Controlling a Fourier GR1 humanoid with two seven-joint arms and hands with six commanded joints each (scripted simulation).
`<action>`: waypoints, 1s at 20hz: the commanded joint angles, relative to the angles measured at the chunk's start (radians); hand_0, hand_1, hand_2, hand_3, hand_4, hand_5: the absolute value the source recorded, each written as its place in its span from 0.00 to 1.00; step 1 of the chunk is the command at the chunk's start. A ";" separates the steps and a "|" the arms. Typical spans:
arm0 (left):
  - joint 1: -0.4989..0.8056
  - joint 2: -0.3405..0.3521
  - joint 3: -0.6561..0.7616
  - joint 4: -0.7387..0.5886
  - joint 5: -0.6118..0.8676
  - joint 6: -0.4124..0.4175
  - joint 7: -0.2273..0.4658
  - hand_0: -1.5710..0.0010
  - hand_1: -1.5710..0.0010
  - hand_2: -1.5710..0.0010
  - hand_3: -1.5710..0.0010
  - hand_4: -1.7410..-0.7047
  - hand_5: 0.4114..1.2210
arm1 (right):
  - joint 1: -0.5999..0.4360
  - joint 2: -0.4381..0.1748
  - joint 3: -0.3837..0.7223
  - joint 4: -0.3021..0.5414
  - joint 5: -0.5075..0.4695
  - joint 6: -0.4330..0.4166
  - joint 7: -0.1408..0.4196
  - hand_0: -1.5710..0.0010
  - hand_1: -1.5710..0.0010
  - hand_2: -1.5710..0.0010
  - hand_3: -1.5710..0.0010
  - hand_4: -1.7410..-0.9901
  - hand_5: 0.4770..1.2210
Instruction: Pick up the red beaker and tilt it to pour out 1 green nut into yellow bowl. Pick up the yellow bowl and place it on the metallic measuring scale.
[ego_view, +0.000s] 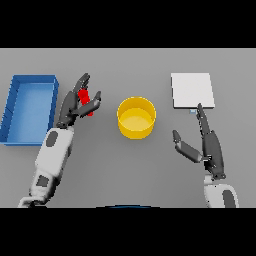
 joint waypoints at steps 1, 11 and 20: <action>-0.012 -0.007 0.011 0.015 0.011 0.000 0.003 0.82 0.79 0.77 0.81 0.28 0.46 | -0.001 -0.005 -0.002 -0.011 -0.001 0.000 -0.002 1.00 1.00 1.00 1.00 0.64 0.22; -0.045 -0.018 -0.014 0.050 -0.040 0.041 -0.008 0.10 0.09 0.09 0.12 0.18 0.92 | 0.013 0.000 -0.005 -0.016 -0.013 0.004 0.011 1.00 1.00 1.00 1.00 0.64 0.22; -0.035 0.000 -0.057 -0.111 -0.008 0.082 0.020 0.01 0.01 0.01 0.02 0.02 0.87 | 0.018 -0.005 0.002 -0.018 -0.001 0.005 -0.017 1.00 1.00 1.00 1.00 0.64 0.24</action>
